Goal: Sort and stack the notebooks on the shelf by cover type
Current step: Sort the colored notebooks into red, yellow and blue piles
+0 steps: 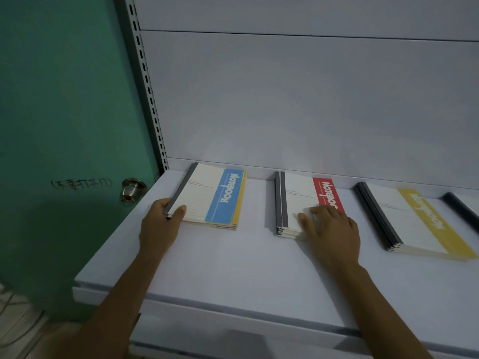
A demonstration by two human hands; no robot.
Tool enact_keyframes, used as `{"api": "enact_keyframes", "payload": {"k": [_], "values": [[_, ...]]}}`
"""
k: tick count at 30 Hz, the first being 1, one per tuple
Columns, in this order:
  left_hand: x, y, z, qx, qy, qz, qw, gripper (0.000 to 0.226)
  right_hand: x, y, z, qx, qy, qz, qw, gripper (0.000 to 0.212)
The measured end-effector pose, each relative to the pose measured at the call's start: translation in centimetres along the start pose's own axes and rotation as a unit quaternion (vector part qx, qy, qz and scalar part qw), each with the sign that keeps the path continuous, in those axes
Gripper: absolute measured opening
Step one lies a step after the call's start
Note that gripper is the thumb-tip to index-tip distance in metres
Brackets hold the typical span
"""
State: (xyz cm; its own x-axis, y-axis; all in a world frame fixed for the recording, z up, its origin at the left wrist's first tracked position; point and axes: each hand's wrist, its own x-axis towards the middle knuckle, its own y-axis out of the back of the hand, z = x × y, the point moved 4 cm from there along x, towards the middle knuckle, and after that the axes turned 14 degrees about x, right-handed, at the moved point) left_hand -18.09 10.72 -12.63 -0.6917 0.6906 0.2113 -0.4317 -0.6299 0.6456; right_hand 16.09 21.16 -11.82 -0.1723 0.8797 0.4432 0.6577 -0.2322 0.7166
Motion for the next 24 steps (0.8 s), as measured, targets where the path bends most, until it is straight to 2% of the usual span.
{"api": "enact_keyframes", "payload": {"k": [4, 8, 11, 14, 17, 21, 24], "values": [[-0.3, 0.6, 0.1, -0.068, -0.024, 0.024, 0.997, 0.029, -0.8, 0.4, -1.1, -0.010, -0.009, -0.004, 1.000, 0.041], [-0.6, 1.5, -0.5, -0.159, -0.007, 0.067, 0.985, 0.024, -3.3, 0.0, -6.8, 0.116, 0.029, 0.074, 0.990, 0.026], [-0.9, 1.8, -0.6, -0.185, 0.018, 0.074, 0.980, 0.020, -5.5, -2.3, -11.8, 0.186, 0.048, 0.032, 0.981, 0.018], [-1.1, 1.8, -0.1, -0.133, 0.005, 0.057, 0.989, 0.020, -6.9, -5.0, -14.5, 0.239, 0.003, -0.014, 0.971, 0.015], [-1.0, 2.3, 0.4, -0.072, -0.008, 0.048, 0.996, 0.015, -7.9, -6.2, -15.5, 0.277, -0.043, 0.000, 0.960, 0.013], [-1.1, 3.9, 0.3, -0.134, 0.022, 0.032, 0.990, 0.009, -8.8, -5.4, -15.5, 0.271, -0.070, 0.049, 0.959, 0.009], [-1.3, 5.5, 0.5, -0.194, 0.040, 0.017, 0.980, 0.012, -9.7, -4.6, -16.1, 0.311, -0.096, 0.074, 0.943, 0.008]]}}
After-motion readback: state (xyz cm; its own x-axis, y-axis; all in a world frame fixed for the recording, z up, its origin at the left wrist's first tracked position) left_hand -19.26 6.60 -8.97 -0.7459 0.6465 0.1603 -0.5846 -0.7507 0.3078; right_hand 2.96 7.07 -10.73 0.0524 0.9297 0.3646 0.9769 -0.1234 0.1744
